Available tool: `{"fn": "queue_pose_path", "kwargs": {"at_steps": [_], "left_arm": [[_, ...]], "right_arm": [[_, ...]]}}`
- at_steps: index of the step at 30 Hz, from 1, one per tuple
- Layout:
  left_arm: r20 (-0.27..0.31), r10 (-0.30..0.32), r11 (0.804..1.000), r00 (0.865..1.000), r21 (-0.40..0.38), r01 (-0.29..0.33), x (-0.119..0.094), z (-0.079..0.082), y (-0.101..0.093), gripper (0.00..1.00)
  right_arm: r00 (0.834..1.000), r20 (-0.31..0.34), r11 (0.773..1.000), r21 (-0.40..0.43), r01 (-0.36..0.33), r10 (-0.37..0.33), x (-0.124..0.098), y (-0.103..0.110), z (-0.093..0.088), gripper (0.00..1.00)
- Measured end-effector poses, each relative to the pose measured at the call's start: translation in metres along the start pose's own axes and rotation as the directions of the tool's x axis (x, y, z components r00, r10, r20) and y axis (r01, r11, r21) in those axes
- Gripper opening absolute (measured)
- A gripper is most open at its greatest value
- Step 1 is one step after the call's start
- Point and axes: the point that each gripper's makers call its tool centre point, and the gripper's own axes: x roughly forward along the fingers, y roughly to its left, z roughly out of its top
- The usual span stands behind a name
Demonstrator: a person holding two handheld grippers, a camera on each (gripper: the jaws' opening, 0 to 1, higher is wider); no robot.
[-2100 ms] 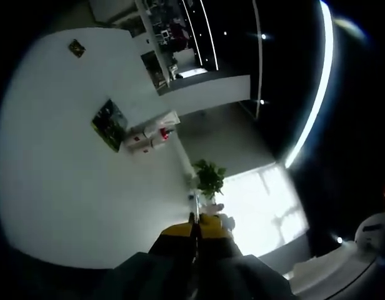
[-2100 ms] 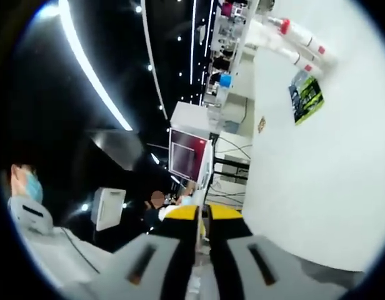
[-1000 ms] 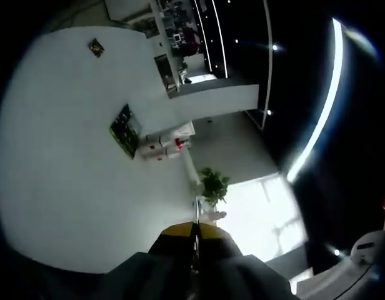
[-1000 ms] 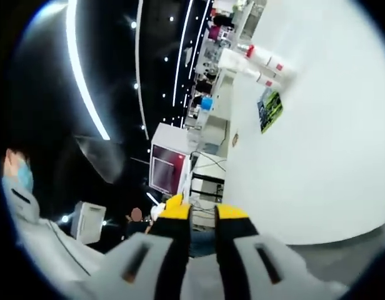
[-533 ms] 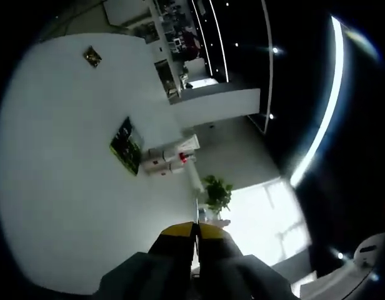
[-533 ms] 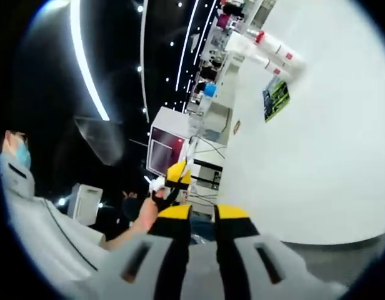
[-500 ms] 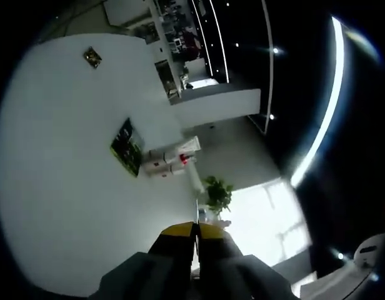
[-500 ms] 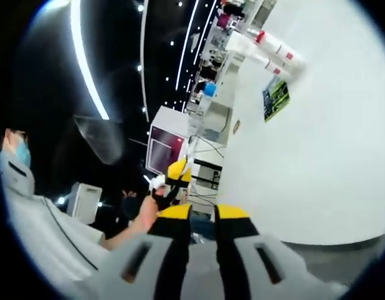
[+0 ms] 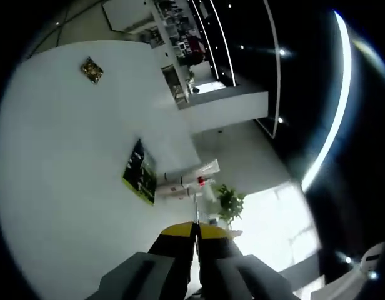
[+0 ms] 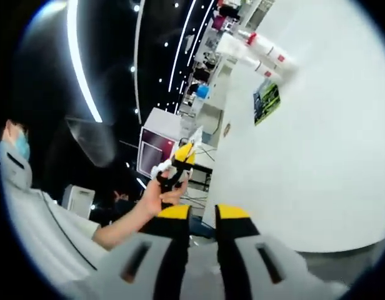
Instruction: Arrange the skincare products in the storage area until every visible bottle or jar stands upright without overlapping.
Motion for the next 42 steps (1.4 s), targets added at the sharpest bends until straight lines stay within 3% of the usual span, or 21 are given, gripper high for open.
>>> {"fn": "queue_pose_path", "kwargs": {"at_steps": [14, 29, 42], "left_arm": [[-0.024, 0.06, 0.998, 0.998, 0.009, -0.06, 0.029, 0.03, 0.029, 0.01], [-0.04, 0.122, 0.992, 0.992, 0.046, -0.12, 0.061, 0.066, 0.057, 0.01], [-0.091, 0.183, 0.979, 0.979, 0.11, -0.173, 0.094, 0.079, 0.075, 0.01]], "right_arm": [[0.998, 0.056, 0.999, 0.013, 0.031, -0.032, 0.003, -0.014, 0.039, 0.22], [0.995, 0.067, 0.997, 0.032, 0.068, -0.07, -0.007, -0.028, 0.042, 0.22], [0.992, 0.076, 0.994, 0.053, 0.1, -0.104, -0.014, -0.037, 0.043, 0.22]]}}
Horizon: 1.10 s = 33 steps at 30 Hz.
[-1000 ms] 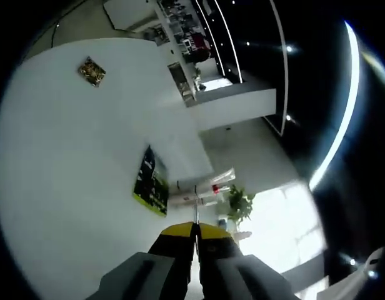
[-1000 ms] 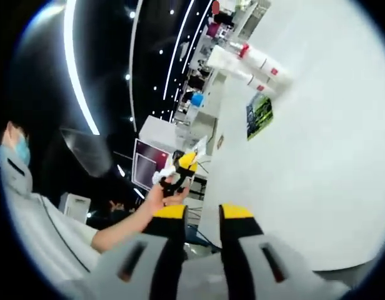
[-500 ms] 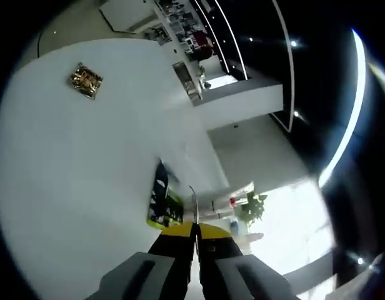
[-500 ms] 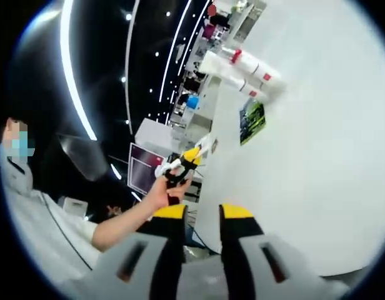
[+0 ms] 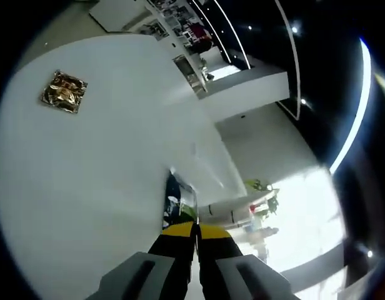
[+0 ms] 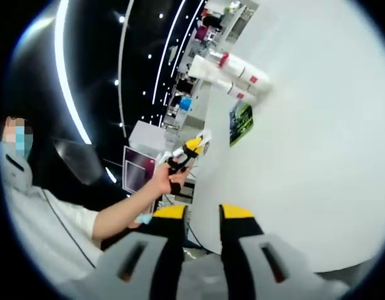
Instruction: Arrange the skincare products in the storage area until every visible bottle or jar stands upright without overlapping.
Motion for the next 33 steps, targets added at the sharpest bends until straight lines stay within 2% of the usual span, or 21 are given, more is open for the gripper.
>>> {"fn": "queue_pose_path", "kwargs": {"at_steps": [6, 14, 23, 26, 33], "left_arm": [[-0.004, 0.017, 1.0, 1.0, 0.007, -0.017, 0.011, 0.012, 0.006, 0.01], [-0.034, 0.074, 0.995, 0.997, 0.068, -0.072, 0.034, 0.027, 0.025, 0.01], [-0.044, 0.122, 0.989, 0.992, 0.087, -0.118, 0.052, 0.036, 0.043, 0.01], [-0.044, 0.126, 0.988, 0.991, 0.096, -0.122, 0.053, 0.037, 0.041, 0.01], [-0.023, 0.121, 0.99, 0.992, 0.079, -0.119, 0.061, 0.051, 0.047, 0.01]], "right_arm": [[1.0, -0.007, 1.0, 0.011, 0.007, -0.007, 0.0, -0.004, -0.003, 0.22], [1.0, 0.006, 0.999, 0.031, 0.025, -0.025, -0.006, -0.013, 0.001, 0.22], [0.999, 0.003, 0.998, 0.044, 0.045, -0.045, -0.011, -0.022, 0.002, 0.22], [0.999, 0.005, 0.997, 0.05, 0.051, -0.051, -0.012, -0.024, 0.003, 0.22], [0.998, -0.015, 0.997, 0.058, 0.056, -0.055, -0.009, -0.027, -0.001, 0.22]]}}
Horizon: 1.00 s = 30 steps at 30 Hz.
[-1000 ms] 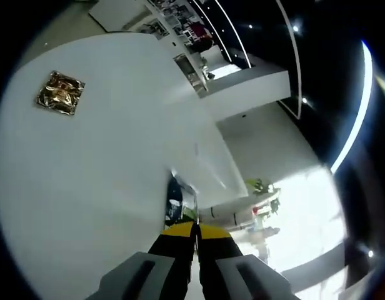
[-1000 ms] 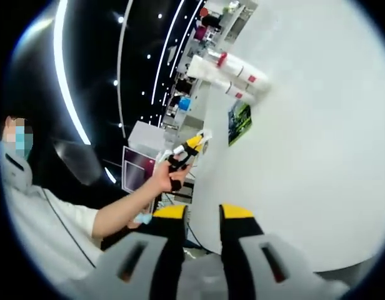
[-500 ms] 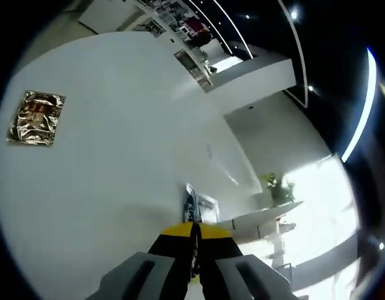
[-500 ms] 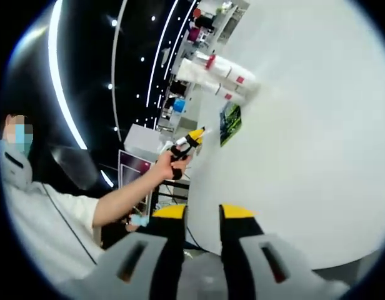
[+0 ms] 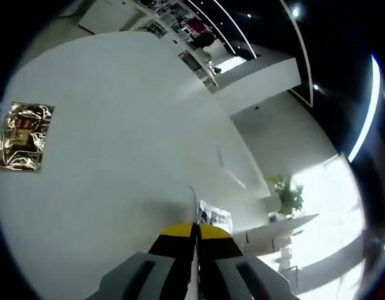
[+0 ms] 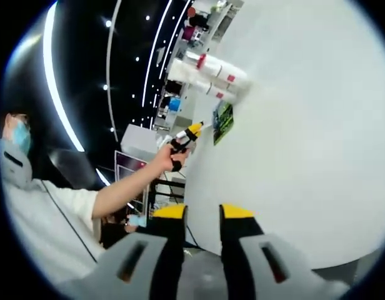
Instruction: Arrange the skincare products in the storage area until every visible bottle or jar stands upright without overlapping.
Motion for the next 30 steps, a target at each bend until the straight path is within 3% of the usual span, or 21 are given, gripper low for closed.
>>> {"fn": "queue_pose_path", "kwargs": {"at_steps": [12, 19, 30], "left_arm": [[-0.084, 0.04, 0.998, 0.996, 0.06, -0.035, 0.009, -0.003, 0.007, 0.01], [-0.129, 0.089, 0.994, 0.988, 0.071, -0.081, 0.01, -0.008, 0.022, 0.03], [-0.104, 0.082, 0.996, 0.991, 0.041, -0.078, 0.011, 0.001, 0.027, 0.07]], "right_arm": [[1.0, -0.02, 1.0, 0.014, 0.009, -0.009, 0.001, -0.002, -0.007, 0.22], [1.0, -0.016, 1.0, 0.019, 0.016, -0.015, -0.001, -0.004, -0.006, 0.22], [1.0, -0.026, 1.0, 0.018, 0.006, -0.006, 0.002, 0.0, -0.008, 0.22]]}}
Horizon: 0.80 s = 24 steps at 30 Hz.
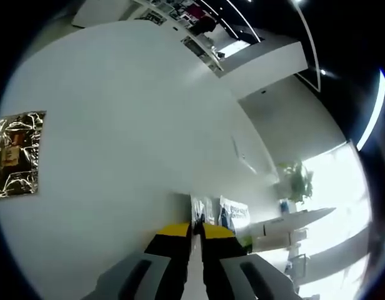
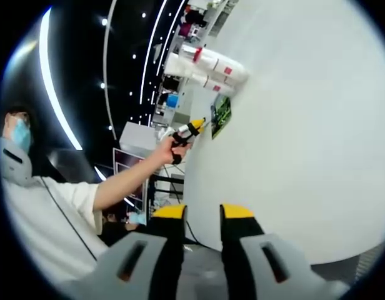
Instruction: Arrange the skincare products in the storage area until every visible bottle or jar stands upright without overlapping.
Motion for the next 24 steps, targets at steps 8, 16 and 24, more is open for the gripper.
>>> {"fn": "queue_pose_path", "kwargs": {"at_steps": [8, 16, 24], "left_arm": [[-0.004, 0.008, 1.0, 1.0, -0.005, -0.008, -0.003, 0.0, -0.003, 0.12], [0.046, 0.056, 0.998, 0.997, -0.003, -0.056, -0.017, 0.011, 0.002, 0.24], [0.028, -0.091, 0.988, 0.995, 0.127, 0.087, -0.016, -0.003, -0.039, 0.18]], "right_arm": [[1.0, 0.0, 1.0, 0.001, -0.008, 0.008, -0.001, 0.002, -0.002, 0.23], [1.0, -0.002, 1.0, 0.001, -0.018, 0.018, 0.0, 0.004, -0.006, 0.23], [1.0, -0.009, 1.0, 0.005, -0.029, 0.029, 0.001, 0.006, -0.01, 0.23]]}}
